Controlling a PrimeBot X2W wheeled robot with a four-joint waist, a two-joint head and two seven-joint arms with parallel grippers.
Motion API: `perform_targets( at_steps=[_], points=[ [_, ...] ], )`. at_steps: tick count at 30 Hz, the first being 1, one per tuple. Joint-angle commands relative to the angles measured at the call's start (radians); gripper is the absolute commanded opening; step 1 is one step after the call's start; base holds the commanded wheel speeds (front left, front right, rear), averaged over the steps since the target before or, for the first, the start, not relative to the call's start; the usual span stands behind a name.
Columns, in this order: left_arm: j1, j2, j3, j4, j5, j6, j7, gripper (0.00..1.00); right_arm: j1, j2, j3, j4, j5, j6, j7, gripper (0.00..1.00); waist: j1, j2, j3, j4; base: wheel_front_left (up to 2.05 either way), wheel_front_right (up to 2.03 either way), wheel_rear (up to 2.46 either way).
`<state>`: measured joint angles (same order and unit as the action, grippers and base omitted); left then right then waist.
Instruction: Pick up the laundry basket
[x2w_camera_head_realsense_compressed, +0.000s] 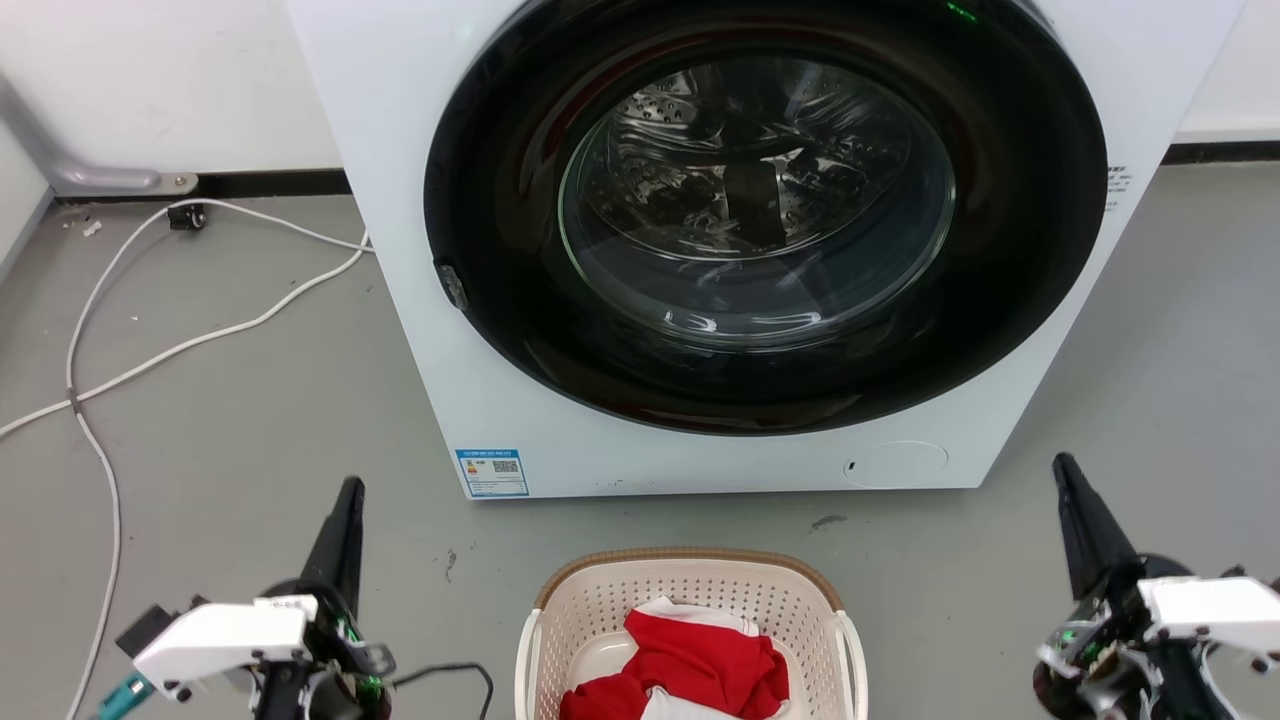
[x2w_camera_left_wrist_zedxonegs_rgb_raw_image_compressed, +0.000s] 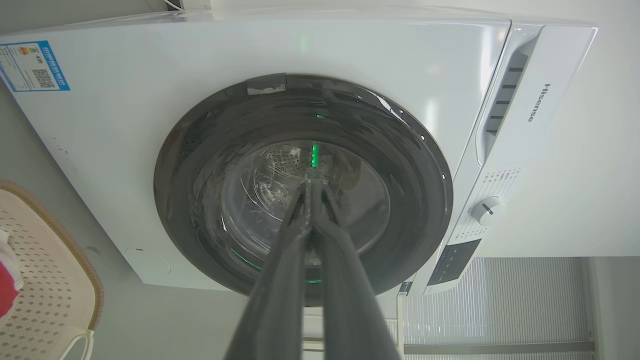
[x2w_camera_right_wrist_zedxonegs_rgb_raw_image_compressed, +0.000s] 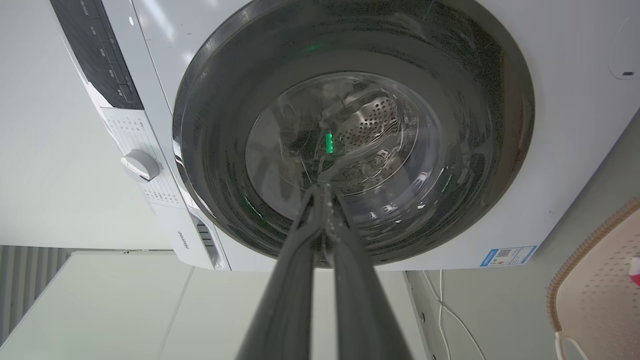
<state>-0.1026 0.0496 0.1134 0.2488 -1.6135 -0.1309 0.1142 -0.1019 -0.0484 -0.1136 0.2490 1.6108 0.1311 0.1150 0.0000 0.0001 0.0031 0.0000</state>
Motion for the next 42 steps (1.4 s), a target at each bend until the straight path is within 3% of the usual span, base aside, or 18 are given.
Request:
perform_targets(
  at_steps=[1,10,31,42],
  points=[
    [0.003,-0.001,0.0,0.005,0.0,0.0,-0.001,1.0,0.004,0.001,0.001,0.006,0.0,0.0,-0.001,1.0,0.0,-0.0001,0.0,0.0,0.0,0.0,0.0],
    [0.014,-0.002,0.001,-0.005,0.051,0.0,-0.037,1.0,0.02,0.002,0.006,0.0,-0.04,0.0,-0.037,1.0,0.0,-0.0001,0.001,0.0,0.0,0.0,0.0],
    [0.037,-0.001,-0.051,-0.119,0.473,0.067,-0.13,1.0,0.057,0.0,0.038,-0.129,-0.588,0.0,-0.13,1.0,0.0,-0.0001,0.005,0.002,0.0,0.0,0.0],
    [0.054,0.0,-0.09,-0.139,0.669,0.091,-0.171,1.0,0.082,0.0,0.049,-0.155,-0.794,0.0,-0.172,1.0,0.0,-0.0001,0.004,0.004,0.0,0.0,0.0]
  ],
)
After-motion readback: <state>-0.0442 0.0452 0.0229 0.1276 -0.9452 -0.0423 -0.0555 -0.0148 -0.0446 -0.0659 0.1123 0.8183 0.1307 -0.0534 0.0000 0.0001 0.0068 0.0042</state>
